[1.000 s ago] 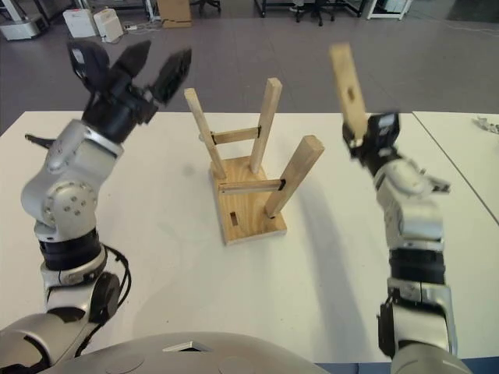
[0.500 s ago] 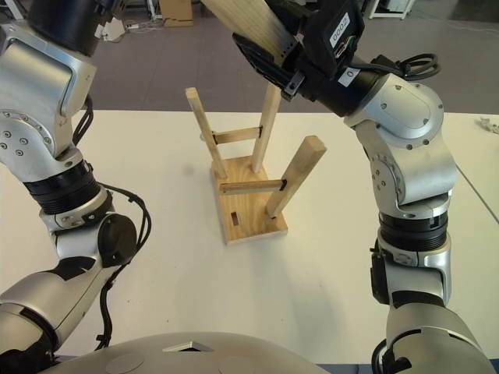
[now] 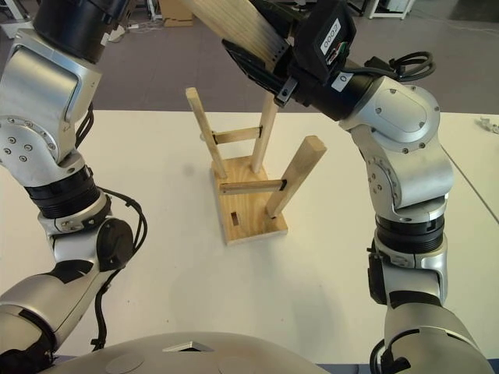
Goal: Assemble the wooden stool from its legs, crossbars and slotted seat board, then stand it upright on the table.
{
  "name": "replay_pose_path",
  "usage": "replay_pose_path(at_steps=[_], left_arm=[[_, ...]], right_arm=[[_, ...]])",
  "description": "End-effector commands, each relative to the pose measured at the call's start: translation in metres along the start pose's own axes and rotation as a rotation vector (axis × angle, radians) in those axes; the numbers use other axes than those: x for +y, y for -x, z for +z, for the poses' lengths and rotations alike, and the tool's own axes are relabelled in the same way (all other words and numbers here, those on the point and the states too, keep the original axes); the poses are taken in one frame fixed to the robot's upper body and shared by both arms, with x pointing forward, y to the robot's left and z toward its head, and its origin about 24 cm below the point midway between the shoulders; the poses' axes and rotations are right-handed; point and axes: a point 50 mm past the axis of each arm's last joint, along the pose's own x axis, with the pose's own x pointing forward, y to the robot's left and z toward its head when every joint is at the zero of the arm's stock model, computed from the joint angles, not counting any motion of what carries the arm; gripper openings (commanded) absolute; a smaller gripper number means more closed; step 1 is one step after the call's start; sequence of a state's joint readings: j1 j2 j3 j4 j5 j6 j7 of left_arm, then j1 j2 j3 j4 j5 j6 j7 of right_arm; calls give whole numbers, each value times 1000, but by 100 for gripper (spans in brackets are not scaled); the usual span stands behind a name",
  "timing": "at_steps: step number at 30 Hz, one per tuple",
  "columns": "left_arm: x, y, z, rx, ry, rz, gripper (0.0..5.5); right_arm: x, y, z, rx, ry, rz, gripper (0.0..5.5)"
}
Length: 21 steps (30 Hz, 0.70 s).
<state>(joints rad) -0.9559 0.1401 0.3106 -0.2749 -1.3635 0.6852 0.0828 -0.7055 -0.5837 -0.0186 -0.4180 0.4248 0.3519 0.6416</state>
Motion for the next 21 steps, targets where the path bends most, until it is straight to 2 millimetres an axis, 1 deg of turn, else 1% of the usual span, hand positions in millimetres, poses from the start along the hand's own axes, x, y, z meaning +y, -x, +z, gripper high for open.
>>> replay_pose_path(at_steps=[1, 3, 5, 7, 8, 9, 10, 11, 13, 14, 15, 16, 18, 20, 21], left_arm=[[5, 3, 0, 5, -19, 45, 104], [7, 6, 7, -18, -39, 72, 103], [14, 21, 22, -56, -72, 134, 103], [23, 50, 36, -60, -112, 214, 103], [26, 68, 38, -46, -124, 265, 103], [29, 91, 35, -16, -119, 333, 103], [30, 110, 30, 24, -113, 391, 103], [29, 128, 23, 81, -116, 444, 103], [29, 155, 8, 180, -145, 553, 103], [30, 164, -1, 204, -142, 598, 103], [32, 172, -12, 214, -126, 648, 103], [35, 179, -23, 214, -104, 694, 103], [44, 189, -47, 189, -27, 808, 103], [49, 197, -65, 149, 30, 901, 103], [51, 200, -70, 119, 48, 941, 103]], right_arm=[[3, -3, 5, -7, 1, 7, 244], [5, -3, 3, 7, -23, 13, 283], [-2, 3, 5, -8, -90, -45, 324], [-27, 18, 5, -26, -210, -208, 328], [-44, 30, -5, 15, -270, -319, 328], [-56, 47, -27, 129, -323, -423, 328], [-59, 64, -48, 243, -351, -481, 328], [-54, 83, -69, 356, -393, -511, 328], [-23, 114, -114, 579, -463, -509, 328], [-1, 127, -134, 678, -494, -481, 328], [24, 136, -152, 785, -487, -416, 328], [48, 144, -167, 875, -478, -345, 328], [93, 158, -187, 1037, -429, -195, 328], [124, 169, -194, 1126, -379, -97, 328], [135, 170, -193, 1129, -383, -80, 328]])
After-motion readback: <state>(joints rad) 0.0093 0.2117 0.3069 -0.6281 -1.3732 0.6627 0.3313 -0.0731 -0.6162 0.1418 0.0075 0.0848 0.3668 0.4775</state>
